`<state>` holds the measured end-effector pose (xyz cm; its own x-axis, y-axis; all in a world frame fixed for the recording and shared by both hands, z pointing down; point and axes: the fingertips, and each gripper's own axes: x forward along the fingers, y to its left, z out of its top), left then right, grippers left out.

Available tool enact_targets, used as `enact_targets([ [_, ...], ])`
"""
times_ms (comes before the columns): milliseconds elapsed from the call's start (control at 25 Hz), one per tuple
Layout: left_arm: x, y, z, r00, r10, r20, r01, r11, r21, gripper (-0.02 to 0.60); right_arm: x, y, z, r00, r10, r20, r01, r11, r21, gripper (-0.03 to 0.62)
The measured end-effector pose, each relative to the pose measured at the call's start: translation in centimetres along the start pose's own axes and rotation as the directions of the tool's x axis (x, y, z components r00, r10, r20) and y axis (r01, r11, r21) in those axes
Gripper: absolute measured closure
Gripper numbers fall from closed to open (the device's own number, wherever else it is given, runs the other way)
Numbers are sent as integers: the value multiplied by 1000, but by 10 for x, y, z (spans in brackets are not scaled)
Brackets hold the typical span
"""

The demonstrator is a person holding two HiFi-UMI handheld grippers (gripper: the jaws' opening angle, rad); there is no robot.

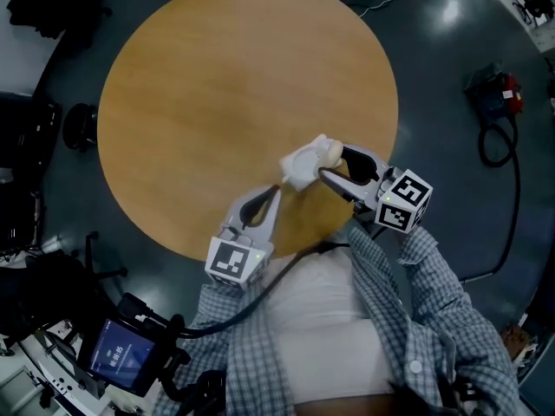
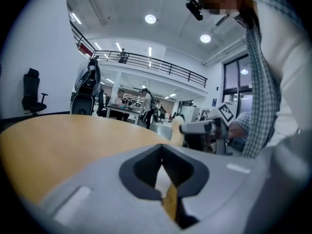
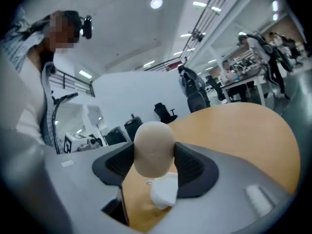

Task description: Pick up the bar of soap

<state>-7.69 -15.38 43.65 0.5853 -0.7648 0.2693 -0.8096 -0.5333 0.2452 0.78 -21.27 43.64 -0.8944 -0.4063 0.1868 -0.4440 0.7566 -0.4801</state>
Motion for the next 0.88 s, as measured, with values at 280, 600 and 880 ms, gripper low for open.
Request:
enact_targets([
  [280,6,-7,-3,999,-42,23,41,998,40,583,-13,14,2,985,-60,160,24,975,219,332],
  [600,5,-10,-4,998,-57,8,56,998,42,583,-17,15,4,977,-77,199,20,961,276,332],
  [880,7,-13,2,998,-58,-9,59,998,17,583,-14,15,2,982,-80,173,30,960,277,332],
])
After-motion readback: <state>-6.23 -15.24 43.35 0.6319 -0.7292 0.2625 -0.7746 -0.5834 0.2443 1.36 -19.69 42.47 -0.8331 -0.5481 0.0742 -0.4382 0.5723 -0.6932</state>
